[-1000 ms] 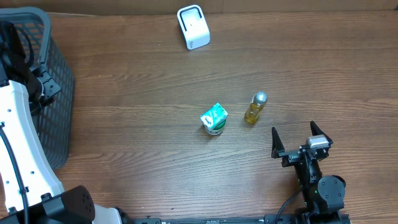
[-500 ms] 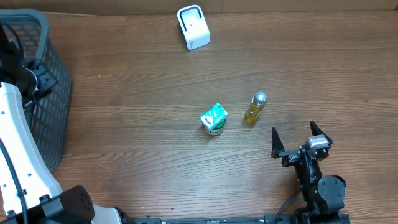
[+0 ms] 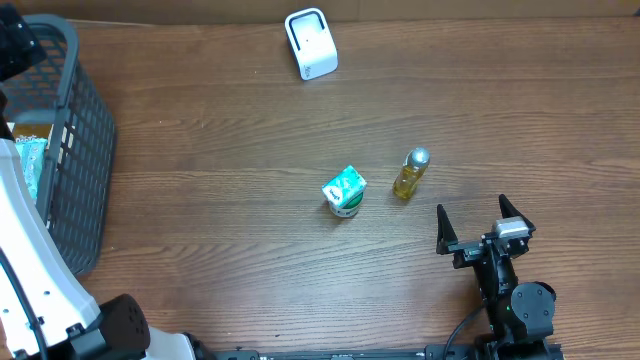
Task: Scan the item barcode
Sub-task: 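Reach the left gripper down toward the Pantree bag in the basket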
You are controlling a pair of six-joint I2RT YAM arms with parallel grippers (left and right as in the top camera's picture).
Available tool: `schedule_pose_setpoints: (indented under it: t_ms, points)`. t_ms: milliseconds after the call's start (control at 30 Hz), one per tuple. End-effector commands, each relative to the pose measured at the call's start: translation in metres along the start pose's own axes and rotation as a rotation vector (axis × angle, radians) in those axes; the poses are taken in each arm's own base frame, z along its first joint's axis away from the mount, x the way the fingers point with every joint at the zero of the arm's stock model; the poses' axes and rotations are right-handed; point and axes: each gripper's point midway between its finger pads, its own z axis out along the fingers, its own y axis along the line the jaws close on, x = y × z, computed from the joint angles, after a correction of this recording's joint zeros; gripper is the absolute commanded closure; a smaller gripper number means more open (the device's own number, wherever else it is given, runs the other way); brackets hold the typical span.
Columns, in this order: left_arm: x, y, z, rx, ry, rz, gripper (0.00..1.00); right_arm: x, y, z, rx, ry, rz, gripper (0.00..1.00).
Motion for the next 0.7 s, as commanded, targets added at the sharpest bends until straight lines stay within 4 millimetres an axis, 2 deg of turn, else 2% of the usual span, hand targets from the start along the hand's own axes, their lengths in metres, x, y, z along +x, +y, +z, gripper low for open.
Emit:
schedule_pose_setpoints:
  t_ms: [0,133,167,267,367,433,500,667]
  points:
    - [0.004,0.042,0.021,-0.148,0.033,0.064,0.0,0.002,-0.001,0.0,0.001,-0.002,-0.001,0.0]
    - [0.019,0.073,0.044,-0.208,0.096,0.035,0.01,0.002,-0.001,0.0,0.001,-0.002,-0.001,0.0]
    - [0.029,0.087,0.054,-0.233,0.136,0.024,0.0,0.002,-0.001,0.0,0.001,-0.002,-0.001,0.0]
    - [0.048,0.113,0.075,-0.276,0.204,0.001,0.01,0.002,-0.001,0.0,0.001,-0.002,-0.001,0.0]
    - [0.065,0.129,0.098,-0.278,0.261,-0.009,0.01,0.002,-0.001,0.0,0.001,-0.002,-0.001,0.0]
    - [0.078,0.13,0.117,-0.216,0.3,0.028,0.0,0.002,-0.001,0.0,0.001,-0.002,-0.001,0.0]
    - [0.091,0.122,0.138,-0.11,0.331,0.084,0.01,0.002,-0.001,0.0,0.001,-0.002,-0.001,0.0]
    - [0.139,0.104,0.186,0.083,0.439,0.183,0.0,0.002,-0.001,0.0,0.001,-0.002,-0.001,0.0]
